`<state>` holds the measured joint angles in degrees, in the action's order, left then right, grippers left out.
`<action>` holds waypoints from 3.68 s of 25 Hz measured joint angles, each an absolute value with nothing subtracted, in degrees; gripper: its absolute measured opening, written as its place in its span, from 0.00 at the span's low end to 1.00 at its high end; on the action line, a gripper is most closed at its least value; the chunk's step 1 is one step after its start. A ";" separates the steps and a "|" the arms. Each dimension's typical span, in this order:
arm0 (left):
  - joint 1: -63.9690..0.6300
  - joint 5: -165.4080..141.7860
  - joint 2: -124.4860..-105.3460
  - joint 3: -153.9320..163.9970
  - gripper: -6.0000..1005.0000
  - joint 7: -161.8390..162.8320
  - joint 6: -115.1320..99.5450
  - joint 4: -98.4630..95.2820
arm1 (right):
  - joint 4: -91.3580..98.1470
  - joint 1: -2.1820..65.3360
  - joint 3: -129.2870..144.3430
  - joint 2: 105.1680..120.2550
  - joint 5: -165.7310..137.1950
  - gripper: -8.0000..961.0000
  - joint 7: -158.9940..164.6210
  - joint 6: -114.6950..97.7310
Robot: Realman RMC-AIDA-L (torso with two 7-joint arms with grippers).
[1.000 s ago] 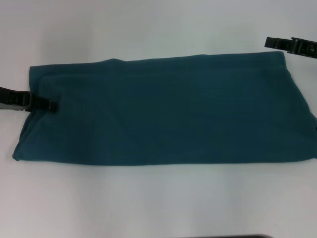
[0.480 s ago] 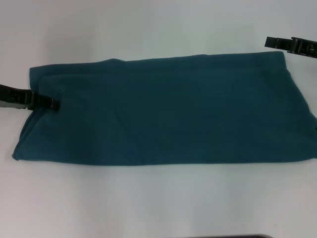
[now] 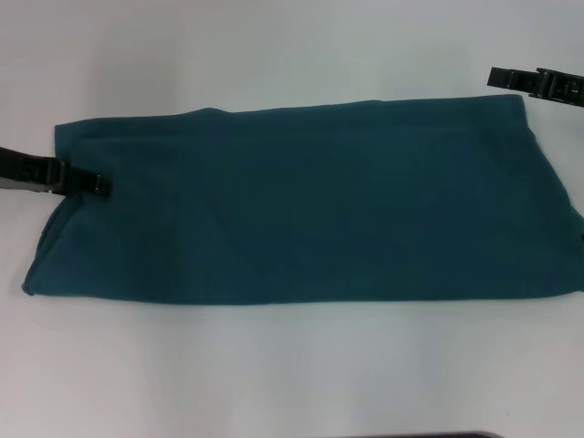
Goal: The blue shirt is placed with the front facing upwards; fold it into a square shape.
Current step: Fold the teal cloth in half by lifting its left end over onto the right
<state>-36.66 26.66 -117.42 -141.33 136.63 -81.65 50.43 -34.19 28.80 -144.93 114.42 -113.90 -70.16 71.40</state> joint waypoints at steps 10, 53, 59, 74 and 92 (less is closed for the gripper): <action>-35.22 25.80 -116.69 -141.87 0.66 137.72 -81.04 51.79 | -34.12 28.74 -144.93 114.42 -113.90 0.18 -70.13 71.46; -36.26 25.40 -118.26 -140.46 0.63 137.08 -82.09 51.64 | -34.19 28.73 -144.93 114.42 -113.90 0.19 -70.13 71.63; -36.11 25.39 -118.23 -140.45 0.63 137.02 -81.97 51.72 | -34.22 28.74 -144.93 114.42 -113.90 0.19 -70.13 71.63; -35.44 24.74 -117.80 -140.45 0.62 137.36 -81.89 51.77 | -34.28 28.74 -144.93 114.42 -113.91 0.19 -70.13 71.63; -36.16 25.16 -118.06 -139.84 0.60 136.80 -83.44 51.95 | -34.28 28.74 -144.93 114.42 -113.90 0.19 -70.13 71.63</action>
<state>-36.16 25.16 -118.06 -139.84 136.80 -83.44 51.95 -34.28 28.74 -144.93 114.42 -113.90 -70.13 71.63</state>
